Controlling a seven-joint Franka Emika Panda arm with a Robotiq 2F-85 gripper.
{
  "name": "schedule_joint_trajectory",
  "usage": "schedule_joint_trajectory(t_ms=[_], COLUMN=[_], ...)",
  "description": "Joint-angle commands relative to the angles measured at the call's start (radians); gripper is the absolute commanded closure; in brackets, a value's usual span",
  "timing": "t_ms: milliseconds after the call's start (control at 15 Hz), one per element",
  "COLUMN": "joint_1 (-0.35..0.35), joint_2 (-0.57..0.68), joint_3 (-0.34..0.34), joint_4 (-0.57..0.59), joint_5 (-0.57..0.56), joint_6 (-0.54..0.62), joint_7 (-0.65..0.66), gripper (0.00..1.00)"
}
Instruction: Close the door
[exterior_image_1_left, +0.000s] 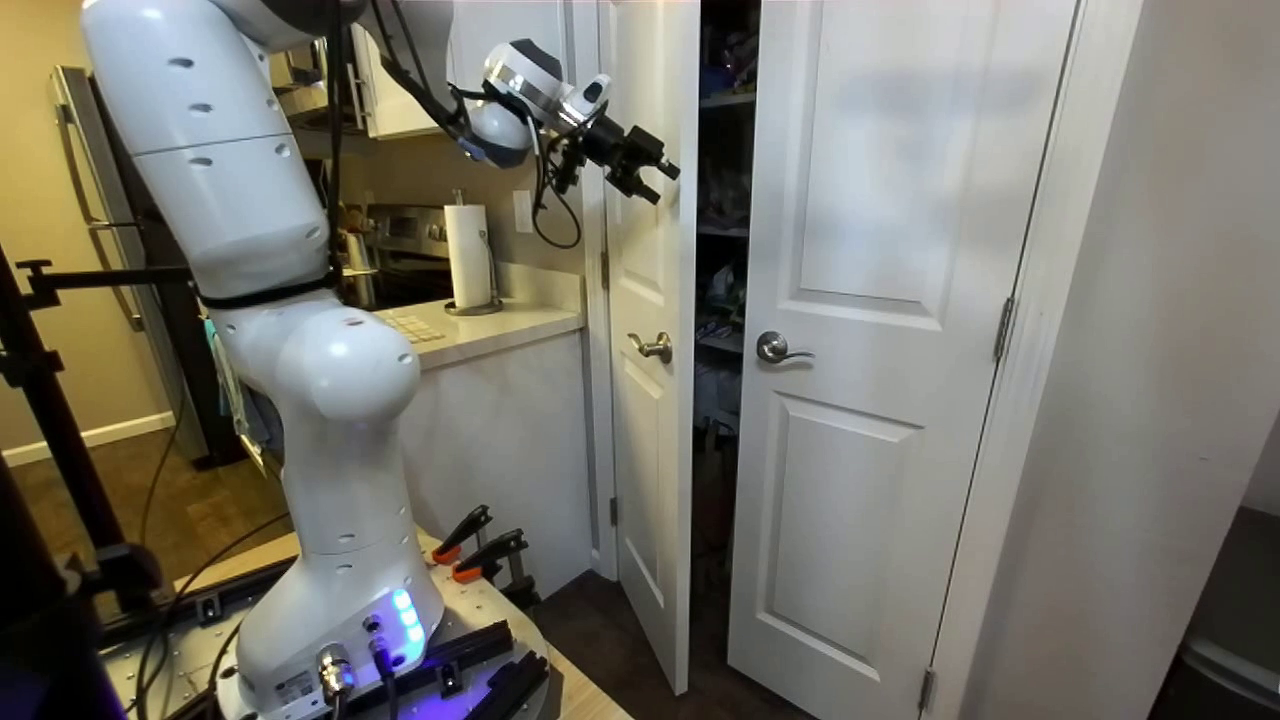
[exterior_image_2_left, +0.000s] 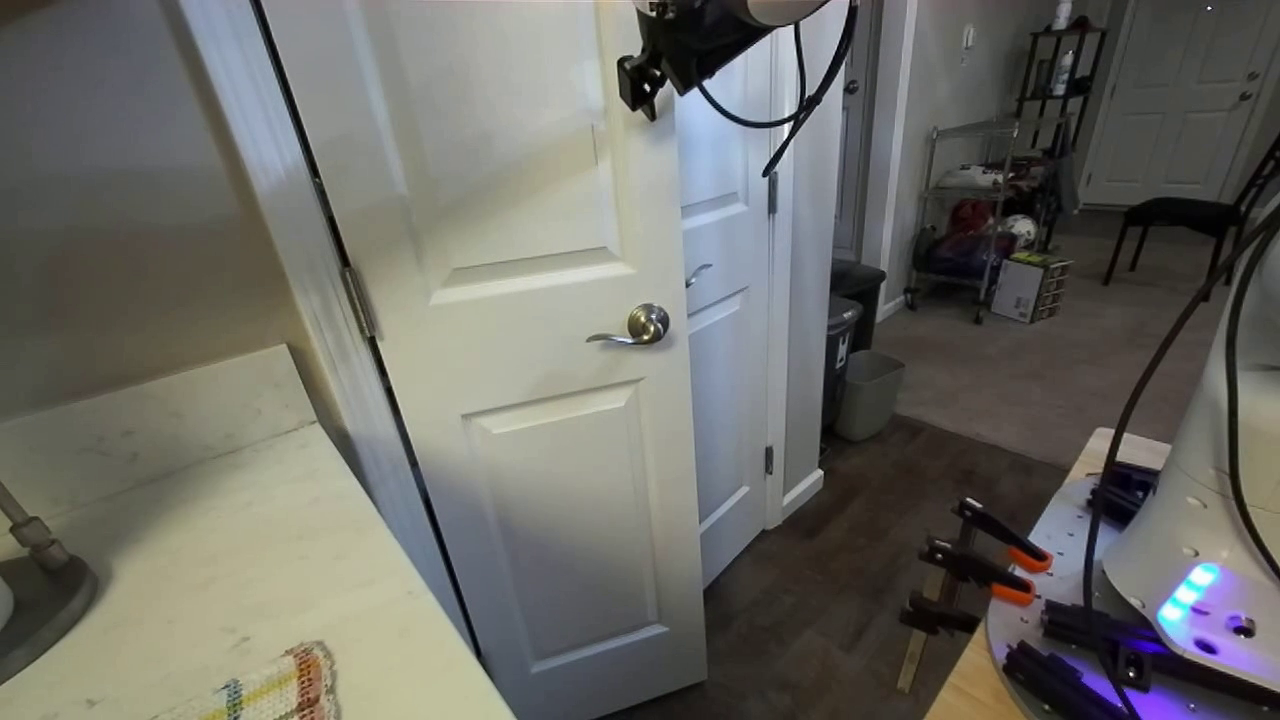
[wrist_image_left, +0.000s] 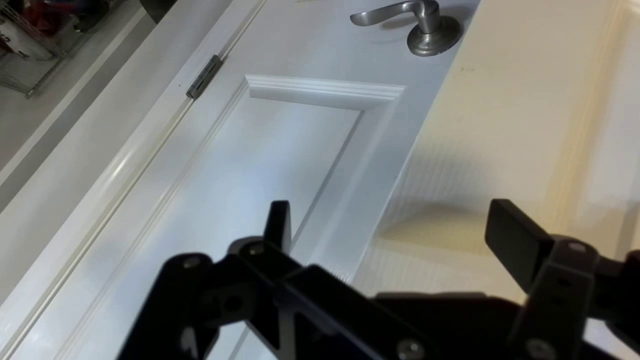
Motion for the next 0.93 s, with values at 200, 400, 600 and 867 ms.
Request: schedule_joint_trajectory(t_ms=[200, 400, 600, 867], joint_1=[0.018, -0.003, -0.022, -0.030], joint_2=[-0.021, 0.003, 0.038, 0.086], joint_3=[-0.041, -0.073, -0.108, -0.147], joint_4=[-0.076, -0.107, -0.097, -0.056], joint_5=[-0.089, -0.180, -0.297, -0.421], joint_6=[0.152, 0.252, 0.286, 0.306], joint_7=[-0.032, -0.013, 0.008, 0.032], gripper=[0.00, 0.00, 0.00, 0.00])
